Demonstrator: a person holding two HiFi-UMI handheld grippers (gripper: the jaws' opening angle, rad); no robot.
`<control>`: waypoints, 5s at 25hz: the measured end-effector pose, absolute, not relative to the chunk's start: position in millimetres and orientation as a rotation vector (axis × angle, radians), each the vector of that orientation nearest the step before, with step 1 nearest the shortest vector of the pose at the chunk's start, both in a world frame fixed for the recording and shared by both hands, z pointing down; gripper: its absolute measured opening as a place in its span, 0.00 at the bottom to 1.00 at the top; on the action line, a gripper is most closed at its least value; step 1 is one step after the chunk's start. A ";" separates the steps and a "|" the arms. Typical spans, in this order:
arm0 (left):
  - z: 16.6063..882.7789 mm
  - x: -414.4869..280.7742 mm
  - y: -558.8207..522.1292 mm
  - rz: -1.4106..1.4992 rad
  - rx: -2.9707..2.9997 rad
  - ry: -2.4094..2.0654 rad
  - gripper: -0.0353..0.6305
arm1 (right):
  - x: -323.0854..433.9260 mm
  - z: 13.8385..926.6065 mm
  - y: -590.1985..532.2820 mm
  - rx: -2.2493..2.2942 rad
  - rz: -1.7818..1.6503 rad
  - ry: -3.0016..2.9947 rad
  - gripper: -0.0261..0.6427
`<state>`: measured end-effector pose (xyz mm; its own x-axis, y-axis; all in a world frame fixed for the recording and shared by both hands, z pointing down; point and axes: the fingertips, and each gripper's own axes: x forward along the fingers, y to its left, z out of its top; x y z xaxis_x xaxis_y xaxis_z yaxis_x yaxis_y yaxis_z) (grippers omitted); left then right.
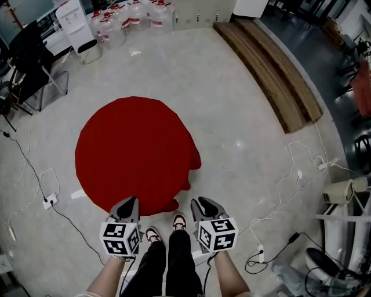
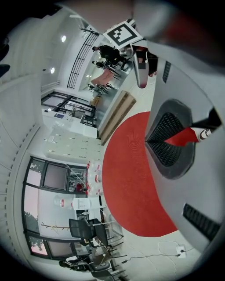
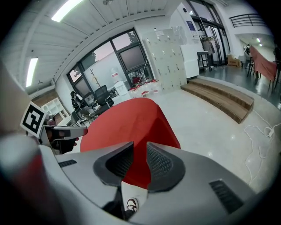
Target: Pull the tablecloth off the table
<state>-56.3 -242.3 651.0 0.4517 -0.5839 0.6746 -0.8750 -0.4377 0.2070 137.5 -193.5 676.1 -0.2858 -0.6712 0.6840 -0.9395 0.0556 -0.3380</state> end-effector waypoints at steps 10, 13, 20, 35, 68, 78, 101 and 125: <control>669.5 -61.9 -253.8 0.750 2.111 -1.258 0.08 | 131.6 718.5 -213.6 1.421 1.089 -2.081 0.34; 674.2 -66.3 -254.2 0.768 2.093 -1.265 0.08 | 123.4 733.7 -216.0 1.312 1.074 -2.120 0.43; 678.0 -77.9 -260.1 0.778 2.058 -1.289 0.08 | 111.3 767.8 -227.7 1.108 0.908 -2.195 0.53; 682.3 -97.6 -248.5 0.875 2.029 -1.300 0.08 | 84.4 793.5 -248.2 0.848 0.767 -2.272 0.53; 673.8 -88.1 -231.6 0.828 2.023 -1.332 0.08 | 94.1 789.0 -250.9 0.924 0.657 -2.245 0.08; 653.8 -79.7 -234.7 0.736 2.023 -1.355 0.08 | 119.6 764.8 -236.5 0.981 0.667 -2.107 0.08; 622.1 -103.2 -244.5 0.592 1.978 -1.338 0.13 | 105.3 620.4 -266.1 0.970 0.556 -2.174 0.08; 675.3 -49.3 -336.5 0.919 2.246 -1.021 0.53 | 55.7 534.7 -313.8 0.913 0.451 -2.343 0.08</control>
<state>-49.3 -336.5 675.3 0.4904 -0.4496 0.7466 -0.7897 -0.5916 0.1625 55.7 -313.8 534.7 -0.5988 -0.5031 0.6232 -0.6984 0.7089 -0.0987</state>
